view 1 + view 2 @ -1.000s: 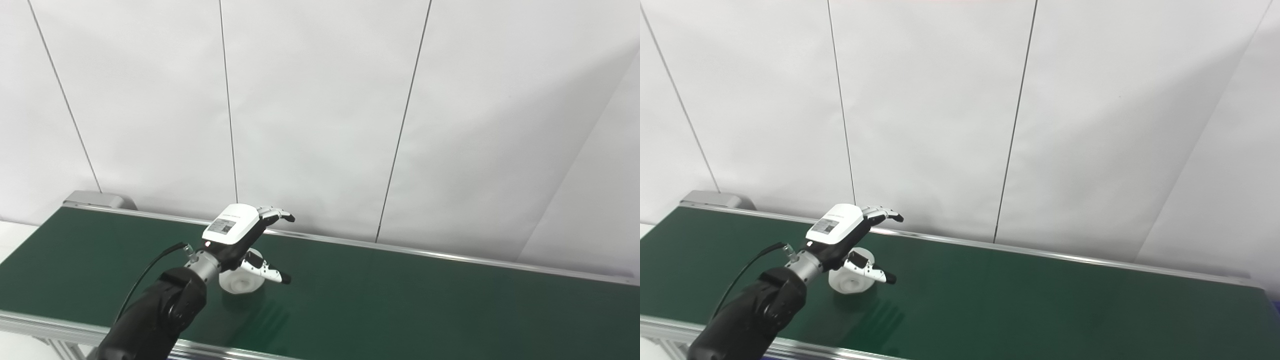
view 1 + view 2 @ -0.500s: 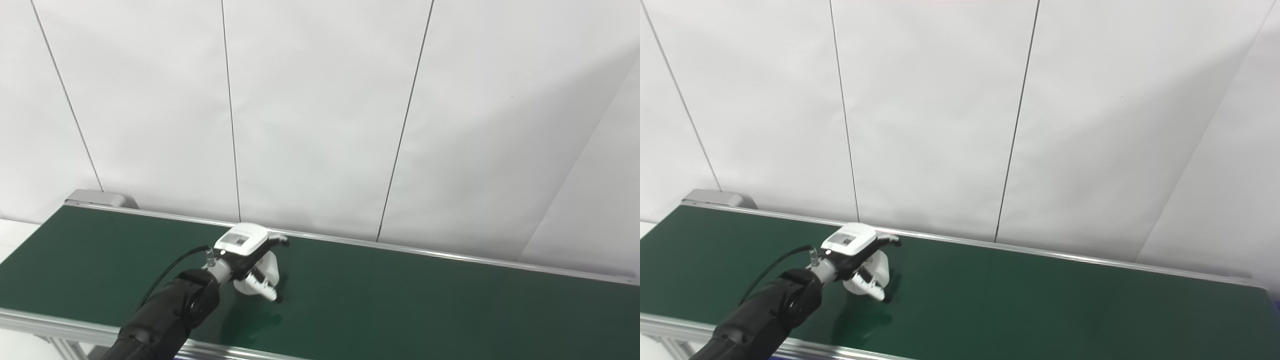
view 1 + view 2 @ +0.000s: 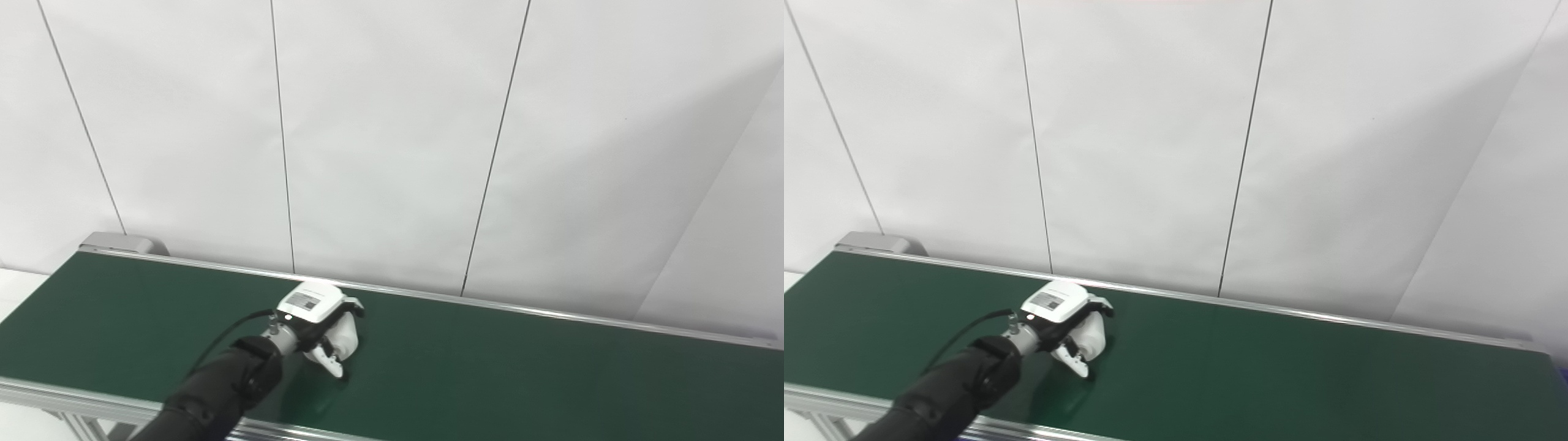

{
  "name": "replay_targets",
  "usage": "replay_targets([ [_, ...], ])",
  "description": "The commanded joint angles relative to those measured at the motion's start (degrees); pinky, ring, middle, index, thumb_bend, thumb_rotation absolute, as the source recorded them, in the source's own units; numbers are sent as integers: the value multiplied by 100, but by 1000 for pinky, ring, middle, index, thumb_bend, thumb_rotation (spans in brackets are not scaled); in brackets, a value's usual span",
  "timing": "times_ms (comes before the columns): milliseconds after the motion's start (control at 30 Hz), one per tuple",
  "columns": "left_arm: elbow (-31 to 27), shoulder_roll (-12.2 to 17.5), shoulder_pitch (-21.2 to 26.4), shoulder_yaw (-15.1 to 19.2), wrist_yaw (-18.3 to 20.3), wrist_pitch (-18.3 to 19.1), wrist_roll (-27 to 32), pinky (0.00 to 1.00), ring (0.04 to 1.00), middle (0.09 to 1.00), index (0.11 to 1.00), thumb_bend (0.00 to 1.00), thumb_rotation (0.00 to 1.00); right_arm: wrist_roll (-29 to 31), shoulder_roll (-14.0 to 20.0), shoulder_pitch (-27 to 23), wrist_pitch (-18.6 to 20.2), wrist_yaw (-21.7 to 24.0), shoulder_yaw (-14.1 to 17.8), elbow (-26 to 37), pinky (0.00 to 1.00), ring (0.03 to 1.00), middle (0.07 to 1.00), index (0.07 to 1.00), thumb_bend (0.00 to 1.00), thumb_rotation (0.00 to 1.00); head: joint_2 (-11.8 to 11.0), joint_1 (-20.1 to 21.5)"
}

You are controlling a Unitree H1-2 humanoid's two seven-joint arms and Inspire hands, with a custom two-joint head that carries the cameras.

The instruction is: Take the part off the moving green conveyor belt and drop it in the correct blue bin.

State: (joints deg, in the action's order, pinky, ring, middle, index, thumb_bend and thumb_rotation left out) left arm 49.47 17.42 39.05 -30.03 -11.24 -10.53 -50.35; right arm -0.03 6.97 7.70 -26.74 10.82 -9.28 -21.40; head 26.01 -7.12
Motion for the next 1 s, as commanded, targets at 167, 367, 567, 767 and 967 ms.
replay_targets([
  [167, -22, 131, 37, -35, -109, 91, 111, 447, 448, 552, 474, 496, 0, -9, 20, 35, -16, 75, -22, 134, 745, 791, 827, 836, 768, 1000, 9, -4],
  [367, -52, 151, 42, -86, -207, 76, 143, 462, 446, 539, 483, 498, 0, -43, 15, 16, -19, 49, -50, 123, 741, 788, 827, 836, 760, 1000, 28, 15],
  [567, -644, 249, -61, -11, -44, 1, 276, 484, 453, 556, 469, 495, 0, -30, 10, 10, -17, 66, -80, 147, 741, 789, 831, 833, 755, 1000, 101, 30],
  [767, -2192, 408, -348, 222, 593, 102, 411, 464, 450, 541, 479, 498, 0, -68, -9, 47, -19, 27, -114, 285, 741, 788, 836, 839, 740, 1000, 381, 102],
  [967, -4473, 627, -780, 517, 1566, 270, 637, 428, 425, 495, 518, 500, 0, -84, 10, 145, -17, 28, -143, 631, 760, 796, 847, 851, 731, 1000, 966, 135],
])
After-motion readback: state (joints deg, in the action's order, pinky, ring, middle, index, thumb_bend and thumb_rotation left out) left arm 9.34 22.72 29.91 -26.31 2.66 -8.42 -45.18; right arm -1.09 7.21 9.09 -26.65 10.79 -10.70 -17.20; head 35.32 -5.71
